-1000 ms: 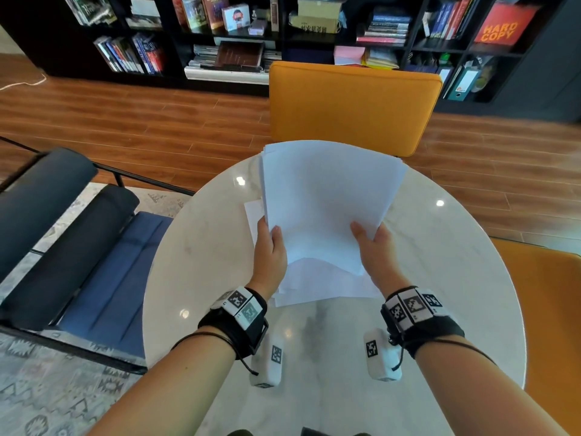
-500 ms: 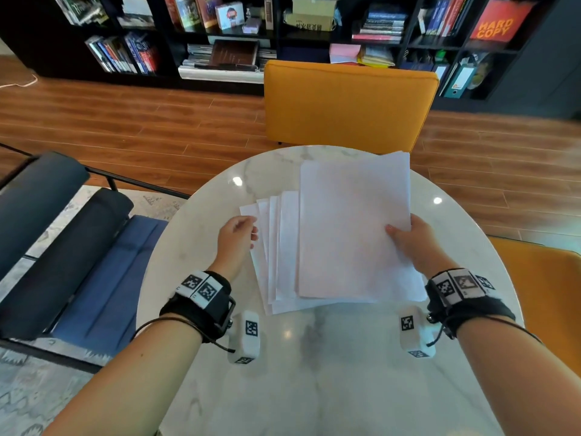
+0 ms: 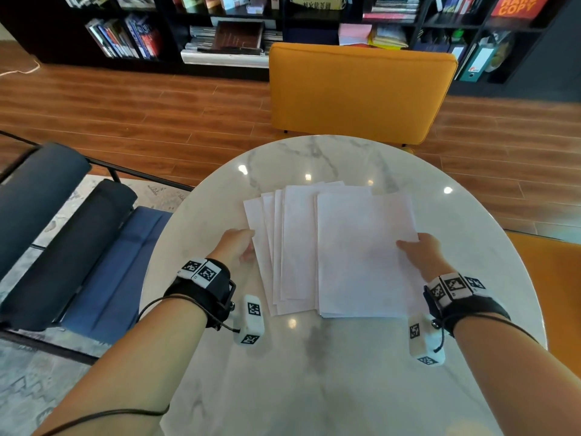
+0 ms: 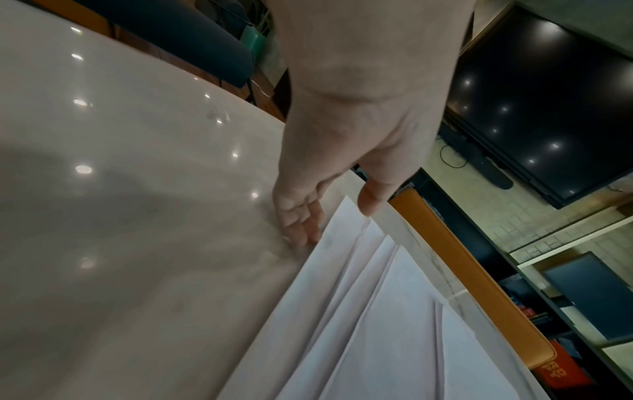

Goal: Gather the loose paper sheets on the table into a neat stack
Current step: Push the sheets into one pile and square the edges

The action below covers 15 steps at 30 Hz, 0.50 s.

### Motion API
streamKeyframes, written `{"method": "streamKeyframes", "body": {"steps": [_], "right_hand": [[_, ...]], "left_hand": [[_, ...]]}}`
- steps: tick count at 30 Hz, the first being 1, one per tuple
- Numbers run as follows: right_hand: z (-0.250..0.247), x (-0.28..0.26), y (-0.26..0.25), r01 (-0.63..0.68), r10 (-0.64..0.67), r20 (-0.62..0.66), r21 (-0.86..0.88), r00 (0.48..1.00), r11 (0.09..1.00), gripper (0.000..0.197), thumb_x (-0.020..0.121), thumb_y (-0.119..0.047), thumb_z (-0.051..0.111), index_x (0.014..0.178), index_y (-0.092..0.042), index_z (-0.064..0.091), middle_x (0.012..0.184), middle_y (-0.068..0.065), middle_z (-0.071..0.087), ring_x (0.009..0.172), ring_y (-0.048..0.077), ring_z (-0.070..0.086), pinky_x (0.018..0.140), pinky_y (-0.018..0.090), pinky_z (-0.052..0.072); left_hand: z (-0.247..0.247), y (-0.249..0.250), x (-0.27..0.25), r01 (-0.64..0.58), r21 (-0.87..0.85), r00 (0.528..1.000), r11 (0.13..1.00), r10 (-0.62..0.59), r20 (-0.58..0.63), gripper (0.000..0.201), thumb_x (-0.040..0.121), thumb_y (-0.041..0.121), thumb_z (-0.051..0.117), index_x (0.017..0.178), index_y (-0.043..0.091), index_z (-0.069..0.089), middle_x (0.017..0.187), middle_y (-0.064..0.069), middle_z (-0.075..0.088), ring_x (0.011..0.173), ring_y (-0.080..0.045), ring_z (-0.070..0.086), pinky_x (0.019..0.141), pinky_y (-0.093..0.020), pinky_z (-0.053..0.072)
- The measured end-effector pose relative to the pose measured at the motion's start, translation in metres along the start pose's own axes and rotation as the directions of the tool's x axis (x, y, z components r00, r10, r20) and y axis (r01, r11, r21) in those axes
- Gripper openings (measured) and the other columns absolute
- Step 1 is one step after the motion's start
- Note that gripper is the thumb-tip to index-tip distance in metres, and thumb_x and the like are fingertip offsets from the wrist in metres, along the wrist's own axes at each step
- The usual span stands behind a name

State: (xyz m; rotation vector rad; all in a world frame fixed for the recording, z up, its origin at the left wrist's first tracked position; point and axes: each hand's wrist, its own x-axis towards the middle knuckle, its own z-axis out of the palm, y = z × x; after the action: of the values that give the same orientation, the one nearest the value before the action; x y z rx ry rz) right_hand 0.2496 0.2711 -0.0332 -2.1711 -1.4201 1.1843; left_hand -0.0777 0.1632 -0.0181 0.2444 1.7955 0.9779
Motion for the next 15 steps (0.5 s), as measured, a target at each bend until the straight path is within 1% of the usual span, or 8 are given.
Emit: {"method": "streamKeyframes", "body": {"steps": [2, 5, 7, 8, 10, 11, 12, 15], "right_hand": [[0.008, 0.015, 0.0, -0.023, 0.023, -0.024, -0.031, 0.999, 0.999, 0.043, 0.076, -0.02, 0.061, 0.106, 0.01, 0.063, 0.108, 0.029, 0.065, 0.102, 0.042, 0.062, 0.09, 0.049, 0.052], [0.019, 0.017, -0.008, -0.078, 0.067, -0.067, -0.172, 0.995, 0.982, 0.046, 0.076, -0.025, 0.056, 0.108, 0.007, 0.062, 0.111, 0.026, 0.062, 0.095, 0.037, 0.059, 0.087, 0.037, 0.048], [0.025, 0.011, -0.018, -0.084, 0.069, -0.082, -0.202, 0.994, 0.976, 0.045, 0.075, -0.027, 0.055, 0.104, 0.005, 0.063, 0.107, 0.024, 0.063, 0.085, 0.035, 0.058, 0.082, 0.035, 0.049], [0.029, 0.007, -0.023, -0.096, 0.082, -0.074, -0.201, 0.994, 0.975, 0.046, 0.071, -0.029, 0.055, 0.102, 0.004, 0.064, 0.106, 0.023, 0.063, 0.084, 0.036, 0.06, 0.084, 0.039, 0.052], [0.036, 0.005, -0.03, -0.103, 0.095, -0.054, -0.191, 0.994, 0.976, 0.047, 0.068, -0.03, 0.057, 0.099, 0.004, 0.065, 0.105, 0.023, 0.065, 0.089, 0.038, 0.064, 0.085, 0.044, 0.054], [0.039, 0.005, -0.033, -0.087, 0.08, -0.048, -0.197, 0.996, 0.976, 0.046, 0.07, -0.029, 0.059, 0.101, 0.005, 0.065, 0.105, 0.023, 0.065, 0.093, 0.039, 0.064, 0.086, 0.044, 0.054], [0.043, 0.004, -0.037, -0.08, 0.075, -0.033, -0.194, 0.997, 0.978, 0.045, 0.073, -0.027, 0.061, 0.103, 0.008, 0.065, 0.104, 0.024, 0.065, 0.098, 0.04, 0.063, 0.088, 0.043, 0.054], [0.055, 0.002, -0.047, -0.051, 0.055, 0.027, -0.132, 0.998, 0.99, 0.047, 0.078, -0.023, 0.061, 0.109, 0.012, 0.059, 0.1, 0.02, 0.059, 0.108, 0.039, 0.059, 0.092, 0.042, 0.049]], "left_hand": [[0.004, 0.002, 0.003, 0.001, 0.0, 1.0, 1.0, -0.001, 0.012, 0.012, 0.088, 0.01, 0.05, 0.079, 0.009, 0.058, 0.074, -0.006, 0.057, 0.066, -0.02, 0.056, 0.071, -0.036, 0.052], [0.01, 0.006, 0.004, 0.0, 0.038, 0.999, 0.999, -0.002, 0.045, 0.014, 0.09, 0.012, 0.048, 0.092, 0.006, 0.06, 0.077, -0.007, 0.06, 0.067, -0.021, 0.056, 0.062, -0.03, 0.047], [0.015, 0.01, 0.002, 0.0, 0.083, 0.997, 0.997, -0.006, 0.074, 0.018, 0.092, 0.011, 0.046, 0.101, 0.004, 0.059, 0.078, -0.008, 0.061, 0.068, -0.022, 0.057, 0.057, -0.028, 0.044], [0.019, 0.012, 0.002, -0.001, 0.102, 0.996, 0.995, -0.008, 0.088, 0.022, 0.091, 0.011, 0.045, 0.106, 0.002, 0.059, 0.084, -0.009, 0.062, 0.073, -0.024, 0.059, 0.061, -0.03, 0.047], [0.025, 0.014, 0.002, -0.01, 0.136, 0.996, 0.991, -0.003, 0.094, 0.031, 0.09, 0.011, 0.045, 0.118, 0.0, 0.055, 0.104, -0.011, 0.064, 0.093, -0.03, 0.061, 0.083, -0.039, 0.052], [0.028, 0.015, 0.002, -0.021, 0.154, 0.995, 0.988, 0.006, 0.097, 0.033, 0.091, 0.011, 0.045, 0.121, 0.0, 0.053, 0.111, -0.011, 0.062, 0.102, -0.032, 0.06, 0.094, -0.042, 0.049], [0.03, 0.016, 0.004, -0.036, 0.165, 0.994, 0.986, 0.018, 0.108, 0.033, 0.091, 0.01, 0.045, 0.121, 0.001, 0.053, 0.114, -0.012, 0.062, 0.106, -0.032, 0.059, 0.099, -0.043, 0.046], [0.036, 0.016, 0.004, -0.074, 0.19, 0.986, 0.979, 0.043, 0.16, 0.03, 0.091, 0.013, 0.043, 0.119, 0.012, 0.053, 0.114, -0.008, 0.062, 0.106, -0.03, 0.059, 0.101, -0.044, 0.045]]}}
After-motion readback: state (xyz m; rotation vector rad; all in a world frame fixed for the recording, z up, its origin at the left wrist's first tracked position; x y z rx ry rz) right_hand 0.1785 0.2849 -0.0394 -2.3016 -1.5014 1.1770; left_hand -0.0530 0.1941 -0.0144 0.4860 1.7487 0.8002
